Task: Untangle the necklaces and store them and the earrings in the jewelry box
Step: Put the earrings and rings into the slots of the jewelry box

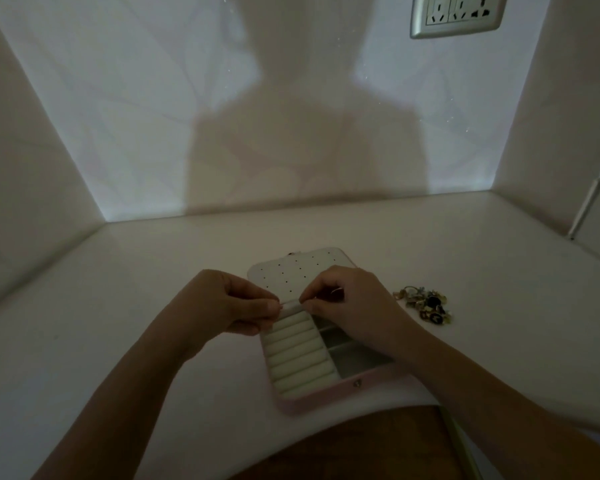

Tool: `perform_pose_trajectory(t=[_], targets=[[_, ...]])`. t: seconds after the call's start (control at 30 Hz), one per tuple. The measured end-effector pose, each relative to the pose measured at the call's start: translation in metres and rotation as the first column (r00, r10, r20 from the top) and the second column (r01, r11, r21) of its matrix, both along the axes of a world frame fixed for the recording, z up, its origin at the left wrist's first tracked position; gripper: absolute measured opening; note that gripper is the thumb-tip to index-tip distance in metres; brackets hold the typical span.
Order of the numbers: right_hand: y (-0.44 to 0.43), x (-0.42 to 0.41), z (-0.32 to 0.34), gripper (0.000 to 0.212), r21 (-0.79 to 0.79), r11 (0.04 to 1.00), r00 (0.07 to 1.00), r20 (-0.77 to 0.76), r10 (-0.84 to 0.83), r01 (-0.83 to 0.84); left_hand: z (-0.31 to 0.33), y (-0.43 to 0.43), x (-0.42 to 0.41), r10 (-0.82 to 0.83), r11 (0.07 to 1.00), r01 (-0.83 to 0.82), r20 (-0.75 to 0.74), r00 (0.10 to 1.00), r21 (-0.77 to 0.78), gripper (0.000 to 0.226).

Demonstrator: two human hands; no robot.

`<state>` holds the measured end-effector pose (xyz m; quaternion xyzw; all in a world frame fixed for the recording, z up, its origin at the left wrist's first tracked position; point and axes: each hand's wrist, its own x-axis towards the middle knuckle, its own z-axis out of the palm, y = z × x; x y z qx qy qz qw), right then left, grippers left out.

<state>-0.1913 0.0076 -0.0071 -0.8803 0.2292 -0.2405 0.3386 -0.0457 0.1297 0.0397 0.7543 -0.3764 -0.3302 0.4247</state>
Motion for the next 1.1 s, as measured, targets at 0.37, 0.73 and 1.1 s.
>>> perform_pose_trajectory(t=[0.37, 0.73, 1.1], targets=[[0.0, 0.001, -0.003, 0.005, -0.043, 0.999, 1.0, 0.012, 0.0, 0.0, -0.033, 0.004, -0.012, 0.105, 0.993, -0.086, 0.257, 0.961, -0.084, 0.006], [0.0, 0.0, -0.003, 0.006, -0.047, 0.999, 1.0, 0.0, 0.008, -0.008, -0.051, 0.006, -0.014, 0.169, 0.983, -0.085, 0.619, 0.767, -0.163, 0.005], [0.0, 0.0, -0.003, 0.006, -0.057, 0.998, 1.0, -0.002, 0.008, -0.008, -0.057, 0.009, -0.017, 0.15, 0.981, -0.023, 0.685, 0.712, -0.191, 0.008]])
